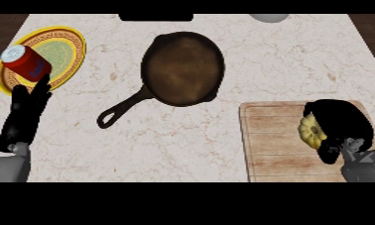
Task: Pick the squash from the cutting board and place it in the pan
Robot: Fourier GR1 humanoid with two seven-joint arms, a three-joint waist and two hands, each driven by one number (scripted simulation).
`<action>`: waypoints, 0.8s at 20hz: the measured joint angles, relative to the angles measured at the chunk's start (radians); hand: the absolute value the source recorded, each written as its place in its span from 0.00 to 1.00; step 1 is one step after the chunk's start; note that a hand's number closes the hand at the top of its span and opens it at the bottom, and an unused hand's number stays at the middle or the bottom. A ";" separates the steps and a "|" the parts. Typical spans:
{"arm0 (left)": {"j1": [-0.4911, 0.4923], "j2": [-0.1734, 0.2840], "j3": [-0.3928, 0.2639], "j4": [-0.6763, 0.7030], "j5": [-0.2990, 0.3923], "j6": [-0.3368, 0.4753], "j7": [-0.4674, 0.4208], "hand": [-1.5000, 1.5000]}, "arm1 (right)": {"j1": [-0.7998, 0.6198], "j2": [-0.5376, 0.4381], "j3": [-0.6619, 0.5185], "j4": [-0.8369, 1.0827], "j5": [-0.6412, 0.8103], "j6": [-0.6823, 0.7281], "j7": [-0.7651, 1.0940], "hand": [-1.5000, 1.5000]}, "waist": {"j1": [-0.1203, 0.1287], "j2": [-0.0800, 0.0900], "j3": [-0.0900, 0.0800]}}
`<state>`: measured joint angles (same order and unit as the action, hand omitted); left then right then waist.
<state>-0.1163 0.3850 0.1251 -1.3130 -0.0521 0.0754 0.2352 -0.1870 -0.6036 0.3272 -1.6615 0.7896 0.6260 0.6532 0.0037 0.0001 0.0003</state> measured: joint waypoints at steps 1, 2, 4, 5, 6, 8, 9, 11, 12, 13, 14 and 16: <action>0.004 -0.008 -0.001 -0.004 -0.006 0.004 -0.001 0.50 | 0.009 0.005 0.006 -0.010 0.021 -0.004 -0.002 1.00 | -0.001 0.000 0.000; 0.001 -0.012 -0.002 -0.010 -0.012 0.007 0.006 0.50 | 0.016 0.005 0.011 -0.009 0.043 -0.017 -0.019 1.00 | -0.001 0.000 0.000; 0.001 -0.021 0.000 -0.012 -0.023 0.010 0.010 0.50 | 0.014 -0.002 -0.001 -0.005 0.074 -0.022 -0.049 1.00 | -0.002 0.000 0.000; -0.003 -0.028 -0.003 -0.017 -0.031 0.014 0.019 0.50 | 0.012 -0.003 -0.009 0.009 0.090 -0.032 -0.072 1.00 | -0.002 0.000 0.000; 0.004 -0.027 0.001 -0.027 -0.032 0.009 0.021 0.50 | 0.005 0.012 -0.012 0.009 0.101 -0.029 -0.072 1.00 | -0.002 0.000 0.000; 0.001 -0.030 0.009 -0.015 -0.032 -0.003 0.012 0.50 | 0.019 0.036 -0.024 -0.007 0.120 -0.031 -0.066 1.00 | -0.003 0.000 0.000; 0.012 -0.028 0.015 -0.021 -0.028 -0.006 0.007 0.50 | 0.053 0.053 -0.029 -0.044 0.121 -0.042 -0.040 1.00 | -0.006 -0.002 0.000; 0.022 -0.026 0.019 -0.019 -0.031 -0.005 0.000 0.50 | 0.105 0.119 -0.028 -0.106 0.128 -0.073 0.036 1.00 | -0.013 -0.004 -0.001; 0.026 -0.027 0.023 -0.018 -0.030 -0.003 0.001 0.50 | 0.141 0.152 -0.021 -0.149 0.134 -0.090 0.077 1.00 | -0.020 -0.005 -0.001; 0.032 -0.027 0.025 -0.016 -0.031 -0.001 -0.001 0.50 | 0.180 0.194 -0.008 -0.180 0.147 -0.123 0.117 1.00 | -0.025 -0.007 -0.001; 0.034 -0.028 0.030 -0.012 -0.028 0.000 -0.007 0.50 | 0.216 0.229 0.006 -0.218 0.159 -0.150 0.154 1.00 | -0.029 -0.008 -0.001; 0.036 -0.026 0.033 -0.016 -0.029 0.000 -0.006 0.50 | 0.277 0.297 0.046 -0.291 0.196 -0.198 0.223 1.00 | -0.030 -0.008 -0.001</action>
<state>-0.0806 0.3587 0.1576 -1.3289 -0.0809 0.0749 0.2295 0.0895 -0.3063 0.3732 -1.9521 0.9854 0.4276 0.8764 -0.0260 -0.0078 -0.0006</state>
